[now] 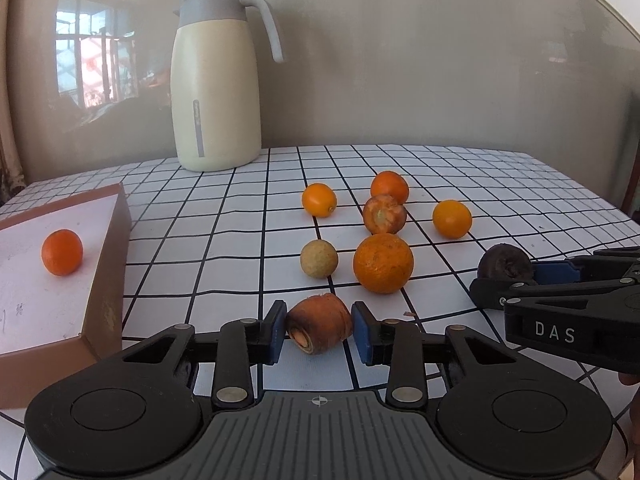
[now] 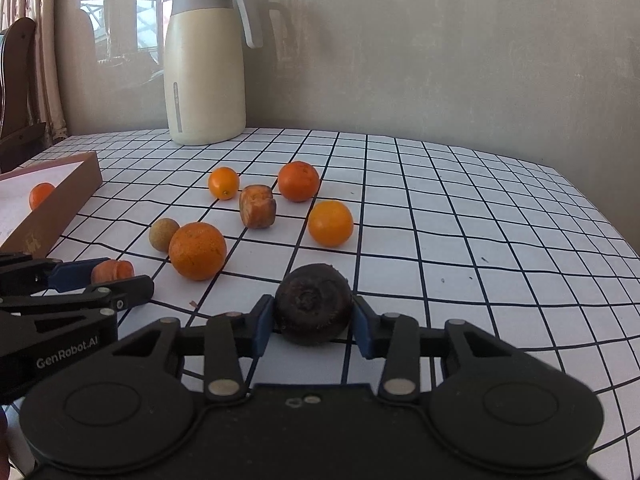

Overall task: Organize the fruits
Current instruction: 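Grasp the brown round fruit with the left tool while the right tool grasps the dark fruit, then carry both fruits over the white tray and open both tools to release them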

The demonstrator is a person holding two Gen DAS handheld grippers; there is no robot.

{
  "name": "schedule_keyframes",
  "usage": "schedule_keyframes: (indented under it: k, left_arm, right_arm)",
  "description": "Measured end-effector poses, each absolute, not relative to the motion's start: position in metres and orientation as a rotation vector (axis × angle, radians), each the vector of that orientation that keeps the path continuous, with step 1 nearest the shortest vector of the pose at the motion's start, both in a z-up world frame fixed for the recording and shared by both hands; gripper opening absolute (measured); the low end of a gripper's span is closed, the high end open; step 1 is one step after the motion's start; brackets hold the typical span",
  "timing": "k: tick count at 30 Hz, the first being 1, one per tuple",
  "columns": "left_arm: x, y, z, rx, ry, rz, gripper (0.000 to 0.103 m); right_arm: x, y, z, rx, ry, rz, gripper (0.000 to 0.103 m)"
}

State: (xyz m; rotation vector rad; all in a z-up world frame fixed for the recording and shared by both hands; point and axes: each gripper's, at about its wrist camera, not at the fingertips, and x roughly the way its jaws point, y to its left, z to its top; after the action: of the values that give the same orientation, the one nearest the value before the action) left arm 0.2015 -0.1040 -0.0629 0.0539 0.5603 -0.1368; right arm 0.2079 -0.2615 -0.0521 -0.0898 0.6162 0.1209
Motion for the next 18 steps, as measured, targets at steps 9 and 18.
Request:
schedule_keyframes:
  k: [9,18]
  left_arm:
    - [0.188,-0.099,-0.051,0.064,0.529,-0.142,0.036]
    - [0.168,-0.084,-0.039,0.073,0.501,-0.131,0.036]
  right_arm:
    - [0.197,-0.259,-0.043,-0.099,0.591,0.111,0.033]
    - [0.176,-0.247,-0.028,-0.121,0.551,0.125,0.033]
